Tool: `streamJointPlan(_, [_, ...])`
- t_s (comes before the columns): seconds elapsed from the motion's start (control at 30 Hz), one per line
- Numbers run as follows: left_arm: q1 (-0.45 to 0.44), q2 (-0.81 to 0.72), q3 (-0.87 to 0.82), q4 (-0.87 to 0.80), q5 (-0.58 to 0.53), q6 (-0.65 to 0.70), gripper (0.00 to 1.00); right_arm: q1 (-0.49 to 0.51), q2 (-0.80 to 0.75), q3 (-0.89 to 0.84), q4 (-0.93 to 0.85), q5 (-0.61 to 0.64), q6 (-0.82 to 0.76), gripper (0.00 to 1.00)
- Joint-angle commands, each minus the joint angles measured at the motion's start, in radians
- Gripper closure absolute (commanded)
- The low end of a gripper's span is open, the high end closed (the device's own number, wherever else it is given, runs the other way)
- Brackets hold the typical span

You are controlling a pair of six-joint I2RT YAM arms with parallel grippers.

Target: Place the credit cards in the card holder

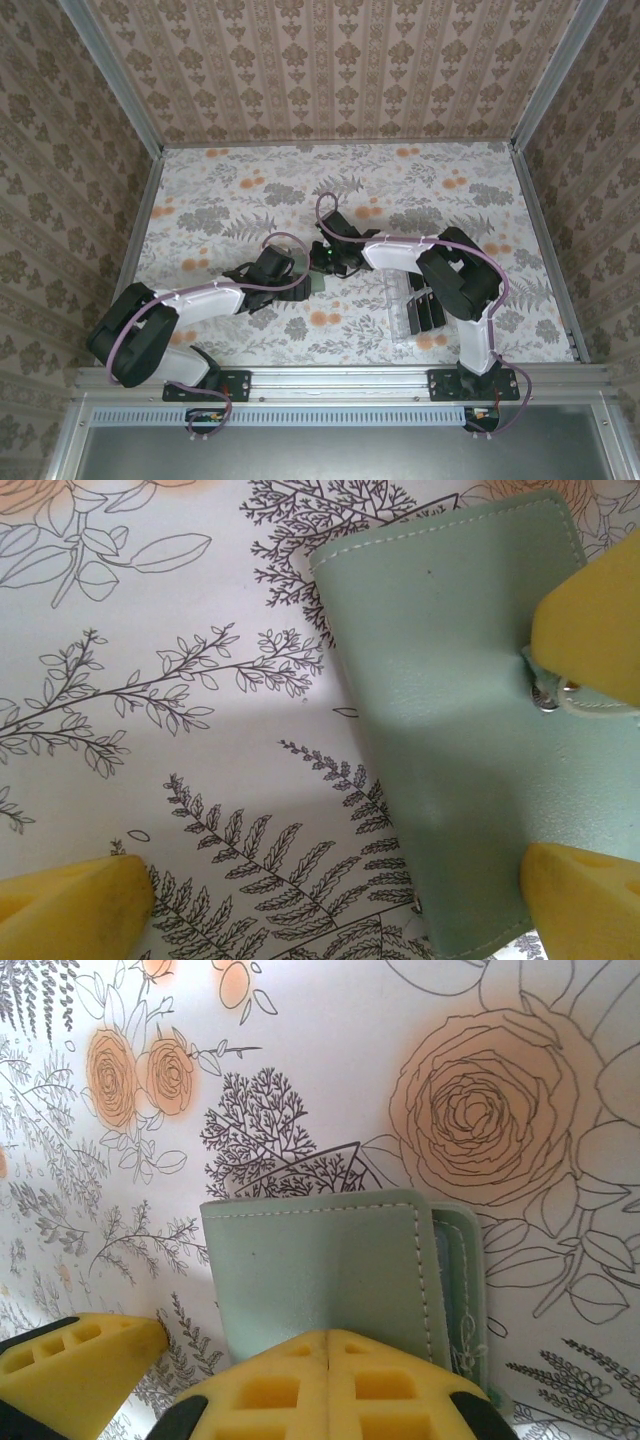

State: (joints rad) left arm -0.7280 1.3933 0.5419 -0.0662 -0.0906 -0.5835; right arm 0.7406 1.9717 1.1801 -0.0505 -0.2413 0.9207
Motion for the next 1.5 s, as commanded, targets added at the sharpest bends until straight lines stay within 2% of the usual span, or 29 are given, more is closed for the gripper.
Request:
streamJointPlan(0.0, [0.013,0.029,-0.052,-0.012,0.03,-0.043,0.0,0.039,0.036,-0.079,-0.055,0.023,0.019,1.0])
streamJointPlan(0.17, [0.04,-0.06,-0.07,-0.024,0.019,-0.093,0.0,0.069,0.037,-0.114,-0.053,0.075,0.014,1.0])
streamJointPlan(0.37, [0.095,-0.238,-0.103,-0.094,-0.056,-0.169,0.0,0.098,0.044,-0.119,-0.081,0.138,-0.006,1.0])
streamJointPlan(0.5, [0.134,-0.3,-0.1,-0.144,-0.065,-0.169,0.0,0.104,0.046,-0.122,-0.093,0.168,-0.019,1.0])
streamJointPlan(0.63, [0.158,-0.284,-0.082,-0.161,-0.041,-0.138,0.0,0.108,0.043,-0.114,-0.117,0.197,-0.037,1.0])
streamJointPlan(0.8, [0.177,-0.189,-0.032,-0.157,0.006,-0.081,0.0,0.11,0.013,-0.107,-0.102,0.192,-0.064,1.0])
streamJointPlan(1.03, [0.183,-0.118,-0.005,-0.13,0.023,-0.083,0.0,0.148,0.002,-0.085,-0.153,0.246,-0.138,1.0])
streamJointPlan(1.27, [0.185,-0.122,-0.01,-0.141,0.008,-0.102,0.0,0.22,0.037,-0.105,-0.201,0.36,-0.166,1.0])
streamJointPlan(1.47, [0.185,-0.12,-0.014,-0.146,-0.013,-0.108,0.0,0.288,0.071,-0.137,-0.202,0.526,-0.16,1.0])
